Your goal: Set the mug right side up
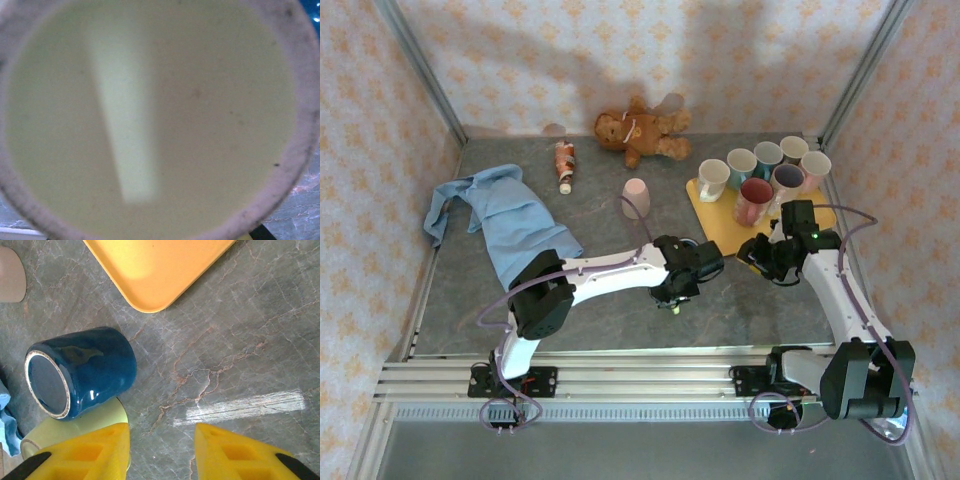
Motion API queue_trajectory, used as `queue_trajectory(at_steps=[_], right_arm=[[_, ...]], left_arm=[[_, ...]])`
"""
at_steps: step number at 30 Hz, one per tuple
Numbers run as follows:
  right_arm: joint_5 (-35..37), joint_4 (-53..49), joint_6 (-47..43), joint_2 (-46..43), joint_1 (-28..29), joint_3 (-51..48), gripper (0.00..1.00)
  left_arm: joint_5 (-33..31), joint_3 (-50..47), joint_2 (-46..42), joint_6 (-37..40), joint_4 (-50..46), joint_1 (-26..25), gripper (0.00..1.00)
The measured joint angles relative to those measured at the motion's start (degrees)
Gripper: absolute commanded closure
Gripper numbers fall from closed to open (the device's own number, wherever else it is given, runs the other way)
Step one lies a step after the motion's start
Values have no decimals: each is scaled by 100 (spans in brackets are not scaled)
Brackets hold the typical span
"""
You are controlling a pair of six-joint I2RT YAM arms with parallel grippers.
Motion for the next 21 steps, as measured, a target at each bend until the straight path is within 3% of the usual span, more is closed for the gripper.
queue_trajectory(at_steps=[21], right_arm=[[-28,4,310,0,216,2,63]], left_arm=[[-232,-649,-1211,487,76,555,100]])
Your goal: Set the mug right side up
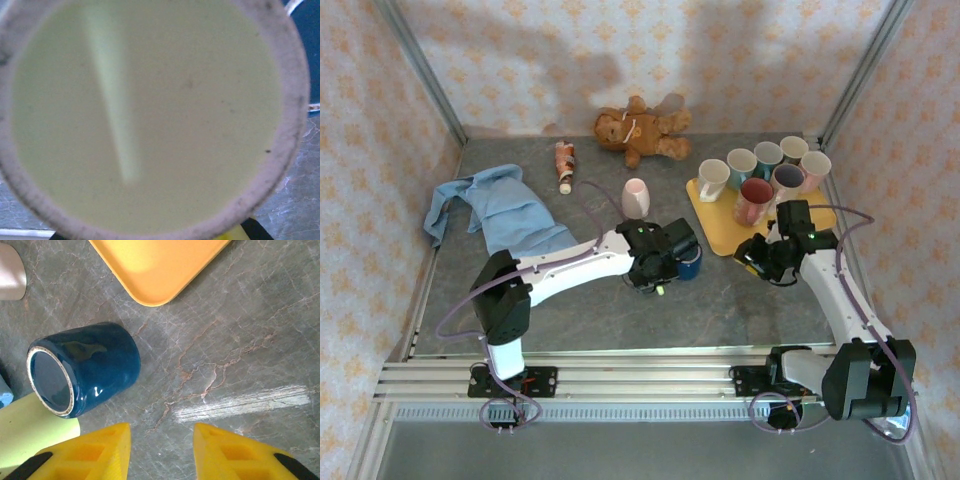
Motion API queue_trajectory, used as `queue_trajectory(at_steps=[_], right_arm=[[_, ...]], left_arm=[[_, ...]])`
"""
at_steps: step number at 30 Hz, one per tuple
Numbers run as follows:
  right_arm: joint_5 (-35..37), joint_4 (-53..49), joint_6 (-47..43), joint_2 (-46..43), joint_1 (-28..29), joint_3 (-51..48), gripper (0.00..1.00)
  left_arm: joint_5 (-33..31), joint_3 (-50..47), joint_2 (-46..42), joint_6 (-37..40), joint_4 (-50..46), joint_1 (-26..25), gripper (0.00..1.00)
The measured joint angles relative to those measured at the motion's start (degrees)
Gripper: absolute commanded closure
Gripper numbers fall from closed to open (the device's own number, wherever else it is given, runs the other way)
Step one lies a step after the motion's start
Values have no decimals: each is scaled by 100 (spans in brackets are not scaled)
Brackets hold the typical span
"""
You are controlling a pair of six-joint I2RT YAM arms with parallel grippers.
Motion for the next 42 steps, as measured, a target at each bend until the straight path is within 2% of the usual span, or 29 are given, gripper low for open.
queue_trajectory(at_steps=[6,13,20,24,30,34,38,42], right_arm=[[-452,157,221,-9,63,0,63],[-1333,748,787,-214,114,0,62],[-2107,2024,1939,-610,249,-164,61],[-2304,2927,2583,-682,632,-238,58],[-2529,4651,3001,-632,1362,-382,57],[-2671,5757,3023,-417,1565,-470,56],[-2868,6743,2817,-94,1703,-468,56],[-3193,7182,2494,256,1744,-286,56]], left_arm=[[-166,-46,-297,361,83,153,100],[-431,-339,-1296,1064,479,599,100],[-605,-844,-2249,2415,1349,970,100],[-542,-1248,-2815,3344,2118,1003,100],[70,-1565,-3381,4417,3230,1471,100],[625,-1576,-3445,4846,3713,1786,100],[1237,-1475,-3401,5215,3838,1961,100],[1794,-1211,-3233,5466,3869,2096,100]])
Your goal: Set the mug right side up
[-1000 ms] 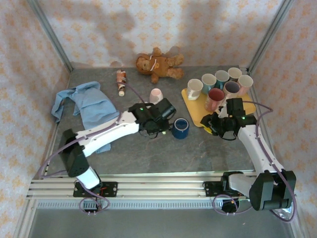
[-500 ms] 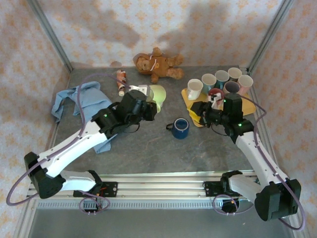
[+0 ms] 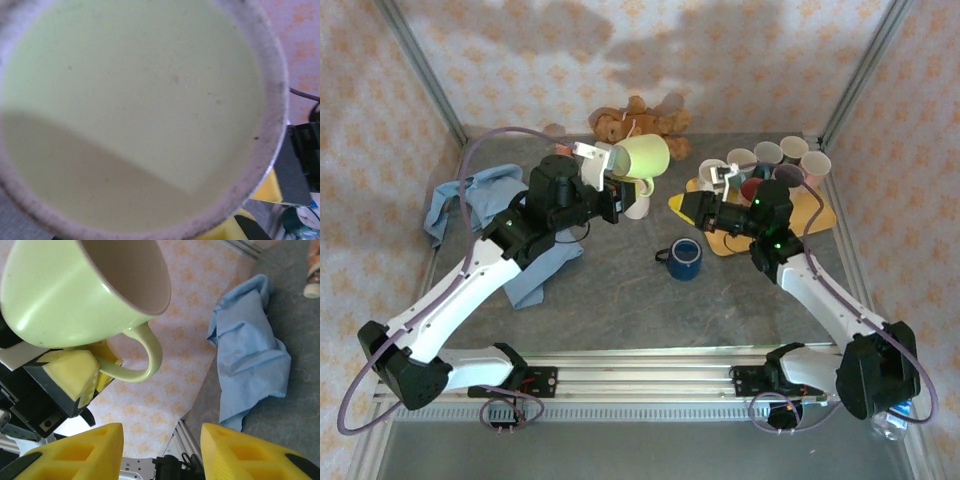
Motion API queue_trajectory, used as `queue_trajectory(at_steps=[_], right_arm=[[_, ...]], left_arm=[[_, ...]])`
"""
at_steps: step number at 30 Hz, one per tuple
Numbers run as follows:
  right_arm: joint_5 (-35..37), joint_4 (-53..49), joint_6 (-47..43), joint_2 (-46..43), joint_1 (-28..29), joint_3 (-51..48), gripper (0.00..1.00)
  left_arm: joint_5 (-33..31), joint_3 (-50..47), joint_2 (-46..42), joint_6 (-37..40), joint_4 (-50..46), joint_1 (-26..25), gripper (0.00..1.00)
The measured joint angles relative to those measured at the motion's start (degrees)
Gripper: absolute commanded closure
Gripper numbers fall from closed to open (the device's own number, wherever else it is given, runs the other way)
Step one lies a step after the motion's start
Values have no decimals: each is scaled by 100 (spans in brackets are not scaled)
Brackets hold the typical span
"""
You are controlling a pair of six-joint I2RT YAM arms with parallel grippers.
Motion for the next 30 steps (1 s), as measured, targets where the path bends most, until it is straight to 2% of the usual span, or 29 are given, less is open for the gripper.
queue_trajectory(at_steps=[5,12,23,30], right_arm=[[-409,472,-271,531,2,385,56],[-706,1158,-170,984,105,691,56],[-452,3738,1622,1897,354,796,56],[-116,4476,2190,2017,352,796,62]], left_arm=[[494,223,98,122,9,221,100],[817,396,245,142,11,302,100],[984,599,417,81,68,330,100],[1082,599,417,28,216,334,100]])
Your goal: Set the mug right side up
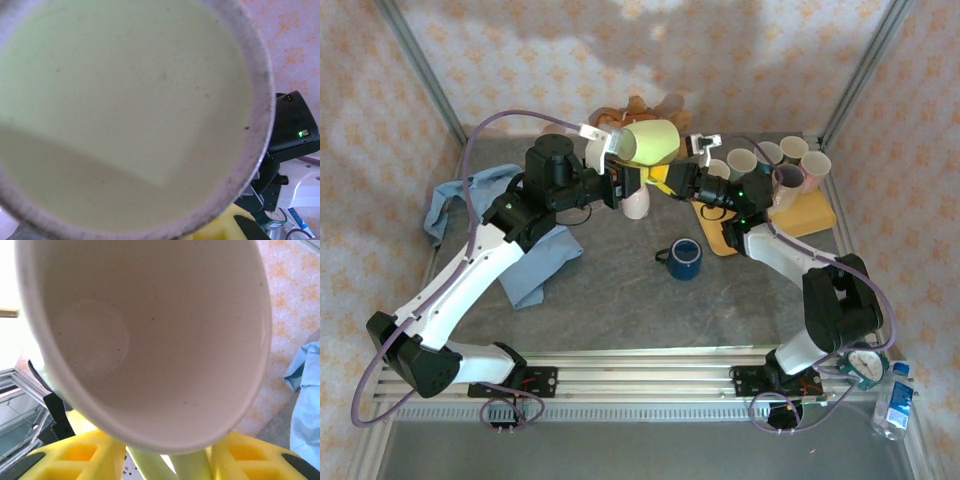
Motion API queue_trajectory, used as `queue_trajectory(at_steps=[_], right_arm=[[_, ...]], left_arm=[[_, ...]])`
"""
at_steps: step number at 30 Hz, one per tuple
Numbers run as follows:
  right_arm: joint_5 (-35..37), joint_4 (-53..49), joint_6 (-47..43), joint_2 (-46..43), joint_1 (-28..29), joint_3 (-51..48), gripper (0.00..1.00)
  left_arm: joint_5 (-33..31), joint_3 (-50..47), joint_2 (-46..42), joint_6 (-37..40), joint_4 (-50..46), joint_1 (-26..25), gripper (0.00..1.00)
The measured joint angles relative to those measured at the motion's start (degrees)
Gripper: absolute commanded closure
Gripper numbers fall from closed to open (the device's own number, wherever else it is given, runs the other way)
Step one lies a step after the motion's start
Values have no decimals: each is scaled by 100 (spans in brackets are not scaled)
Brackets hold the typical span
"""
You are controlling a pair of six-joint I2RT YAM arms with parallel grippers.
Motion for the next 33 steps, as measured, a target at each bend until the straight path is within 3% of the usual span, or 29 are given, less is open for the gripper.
queue_trajectory(at_steps=[4,8,13,18,21,33], right_arm=[[120,155,160,39,0,0,71],[197,192,199,74,0,0,86],[229,-433,-374,-68,0,2,98],[369,-2345,-1714,-719,0,46,100],[529,-3362,-2378,-1027,0,234,100],[1036,-4787,-3215,-1379,0,291,100]], left_arm=[[15,0,0,-103,116,0,100],[28,-2,0,-146,201,0,100],[2,-68,0,-146,203,4,99],[-48,-221,-7,-190,243,4,63],[-151,-280,-4,-232,225,4,50],[-323,-291,-26,-247,-94,0,37]])
